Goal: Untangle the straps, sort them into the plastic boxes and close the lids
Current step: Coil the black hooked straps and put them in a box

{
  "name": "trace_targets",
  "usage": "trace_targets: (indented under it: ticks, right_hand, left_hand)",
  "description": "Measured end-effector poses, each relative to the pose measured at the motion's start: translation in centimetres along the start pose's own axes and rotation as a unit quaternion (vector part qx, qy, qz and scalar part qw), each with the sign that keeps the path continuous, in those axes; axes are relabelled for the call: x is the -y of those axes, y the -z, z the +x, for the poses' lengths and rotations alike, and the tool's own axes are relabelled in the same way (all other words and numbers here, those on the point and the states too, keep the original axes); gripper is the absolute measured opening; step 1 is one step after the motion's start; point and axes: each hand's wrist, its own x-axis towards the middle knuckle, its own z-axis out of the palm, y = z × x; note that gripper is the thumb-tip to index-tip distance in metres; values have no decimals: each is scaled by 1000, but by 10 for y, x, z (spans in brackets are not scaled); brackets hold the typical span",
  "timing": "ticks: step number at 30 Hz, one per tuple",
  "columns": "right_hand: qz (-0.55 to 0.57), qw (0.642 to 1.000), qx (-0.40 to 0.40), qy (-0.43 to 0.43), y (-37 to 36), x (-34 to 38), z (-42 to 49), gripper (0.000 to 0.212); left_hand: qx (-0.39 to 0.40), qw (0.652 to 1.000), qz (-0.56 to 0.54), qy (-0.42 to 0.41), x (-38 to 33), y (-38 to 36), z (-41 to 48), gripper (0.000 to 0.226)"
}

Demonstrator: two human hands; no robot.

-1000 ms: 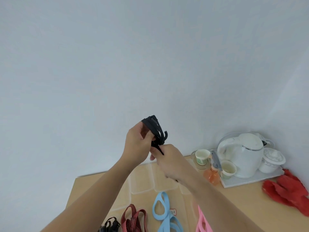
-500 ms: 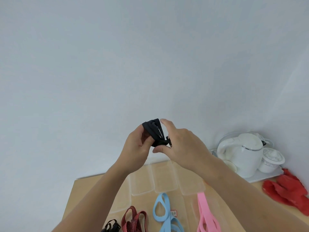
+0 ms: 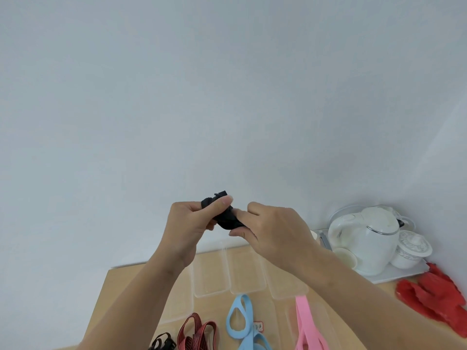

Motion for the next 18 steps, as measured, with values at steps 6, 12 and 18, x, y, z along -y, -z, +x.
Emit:
trace_targets:
  ticks: [6,12,18]
  right_hand:
    - [-94,993,7,69,-2,-1,3,19]
    - [-123,985,47,111,-7,-1,15,20]
    - [-48,980,150,118,-12,-1,26,16]
  left_hand:
    - [91,982,110,123,-7,13,8,40]
    - [177,949,145,219,-11,13,22,34]
    - [132,966,201,100,6,7,30,20]
